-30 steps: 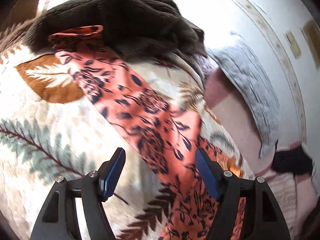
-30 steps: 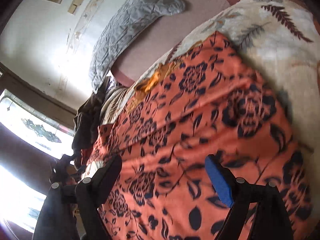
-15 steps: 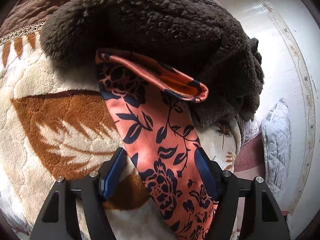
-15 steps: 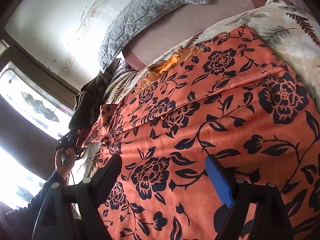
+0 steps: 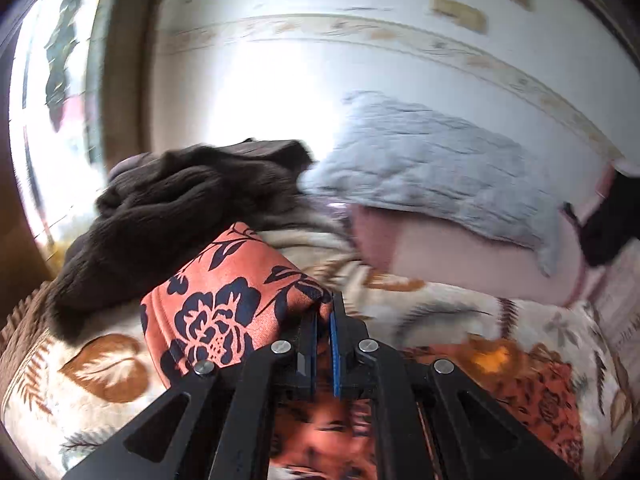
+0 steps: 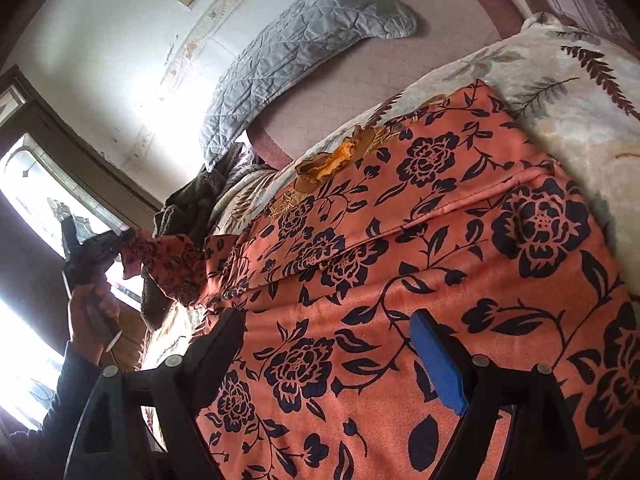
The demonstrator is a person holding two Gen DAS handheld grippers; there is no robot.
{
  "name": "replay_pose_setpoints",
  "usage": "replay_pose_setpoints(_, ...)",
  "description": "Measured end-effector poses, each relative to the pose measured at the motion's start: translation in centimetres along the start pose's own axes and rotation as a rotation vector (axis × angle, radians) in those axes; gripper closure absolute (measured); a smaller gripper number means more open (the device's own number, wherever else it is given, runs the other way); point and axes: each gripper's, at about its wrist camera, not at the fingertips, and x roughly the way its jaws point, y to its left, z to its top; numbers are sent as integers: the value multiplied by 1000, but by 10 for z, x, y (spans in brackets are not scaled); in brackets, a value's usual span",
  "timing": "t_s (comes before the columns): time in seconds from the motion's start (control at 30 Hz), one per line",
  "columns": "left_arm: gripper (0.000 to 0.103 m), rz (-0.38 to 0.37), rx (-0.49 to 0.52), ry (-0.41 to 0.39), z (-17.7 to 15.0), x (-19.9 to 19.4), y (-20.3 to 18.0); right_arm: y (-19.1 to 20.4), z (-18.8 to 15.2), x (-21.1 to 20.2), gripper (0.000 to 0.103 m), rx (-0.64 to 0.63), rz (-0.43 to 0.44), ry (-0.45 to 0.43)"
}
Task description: Fold small clothes
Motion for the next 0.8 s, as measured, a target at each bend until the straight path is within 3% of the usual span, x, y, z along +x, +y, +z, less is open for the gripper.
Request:
replay_pose_setpoints(0.13,96,-229,185,38,-27,-8,-134,-8,4,-11,16,34,10,-38)
replay_pose_setpoints(0.17,84,-276,226,63,-41,-4,-165,-10,6,-14,16,46,17,-44)
replay_pose_setpoints(0.2,44,-323,291,127,-56,4,-192,-12,7,-16,16,61,27,-51)
replay_pose_setpoints(0.23,26,-351,351,208,-74,9,-217,-15,8,-18,16,73,34,-56)
replay_pose_setpoints(0.27,15,-364,392,277,-89,14,-235,-17,9,-20,16,83,35,-60)
replay_pose_setpoints(0.3,15,-361,424,333,-104,22,-242,-19,9,-22,16,92,35,-62)
replay_pose_setpoints(0.4,15,-319,387,352,-125,13,-216,-23,12,-27,16,112,33,-78)
replay_pose_setpoints(0.57,15,-242,159,295,-121,-7,-112,-19,20,-36,15,90,7,-85)
replay_pose_setpoints(0.63,15,-168,70,269,-120,-1,-72,-22,35,-34,15,133,34,-79)
replay_pose_setpoints(0.7,15,-111,-21,293,-124,14,-39,-27,57,-23,15,175,21,-78)
replay_pose_setpoints(0.8,15,-95,-140,295,-131,30,-4,-59,93,15,15,369,-7,-48)
